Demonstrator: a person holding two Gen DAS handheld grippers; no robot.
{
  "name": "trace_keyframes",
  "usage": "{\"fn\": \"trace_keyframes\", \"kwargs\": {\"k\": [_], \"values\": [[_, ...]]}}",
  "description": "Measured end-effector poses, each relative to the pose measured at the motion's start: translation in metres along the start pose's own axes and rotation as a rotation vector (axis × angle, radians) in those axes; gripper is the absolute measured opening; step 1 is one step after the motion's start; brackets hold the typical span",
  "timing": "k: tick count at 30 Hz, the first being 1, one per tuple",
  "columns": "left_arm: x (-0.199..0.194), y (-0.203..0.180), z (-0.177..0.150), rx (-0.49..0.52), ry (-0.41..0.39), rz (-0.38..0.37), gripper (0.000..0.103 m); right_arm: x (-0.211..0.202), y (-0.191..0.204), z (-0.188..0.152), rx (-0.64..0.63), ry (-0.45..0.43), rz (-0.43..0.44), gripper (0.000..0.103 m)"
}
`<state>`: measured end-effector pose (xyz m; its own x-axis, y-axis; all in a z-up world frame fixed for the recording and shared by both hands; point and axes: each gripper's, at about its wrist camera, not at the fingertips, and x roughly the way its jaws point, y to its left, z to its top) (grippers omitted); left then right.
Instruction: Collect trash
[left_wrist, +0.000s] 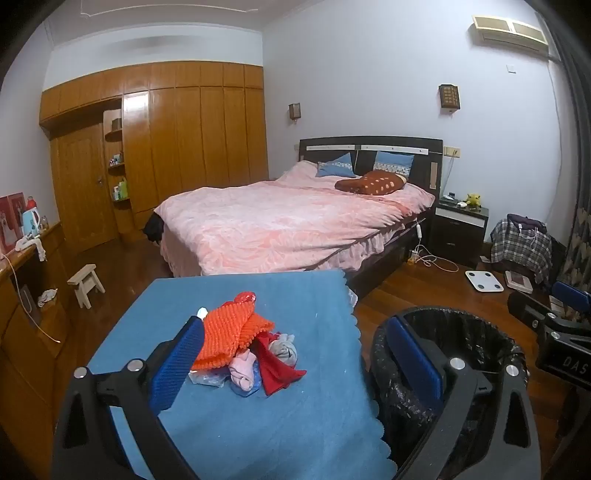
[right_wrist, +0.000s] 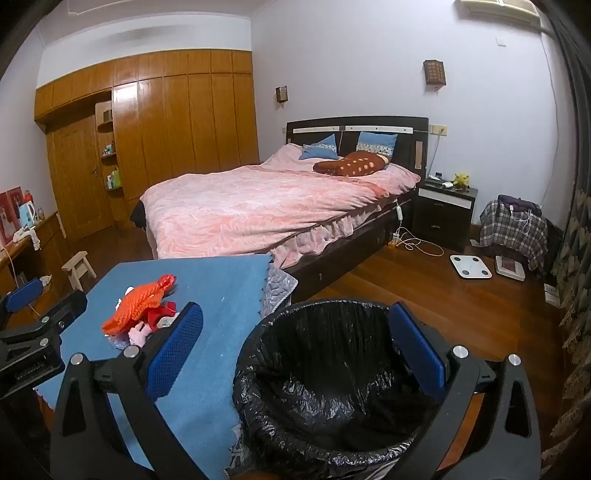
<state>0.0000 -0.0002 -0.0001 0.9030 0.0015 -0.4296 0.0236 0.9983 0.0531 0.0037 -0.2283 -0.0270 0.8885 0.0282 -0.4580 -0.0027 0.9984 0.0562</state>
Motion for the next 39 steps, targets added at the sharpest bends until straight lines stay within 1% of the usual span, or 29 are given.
{"fn": "trace_keyframes", "kwargs": {"k": [39], "values": [[0.0005, 0.0, -0.0001, 0.0, -0.002, 0.001, 0.097, 0.0006, 0.0011, -0.0008, 0.0, -0.001, 0.001, 0.098]]}}
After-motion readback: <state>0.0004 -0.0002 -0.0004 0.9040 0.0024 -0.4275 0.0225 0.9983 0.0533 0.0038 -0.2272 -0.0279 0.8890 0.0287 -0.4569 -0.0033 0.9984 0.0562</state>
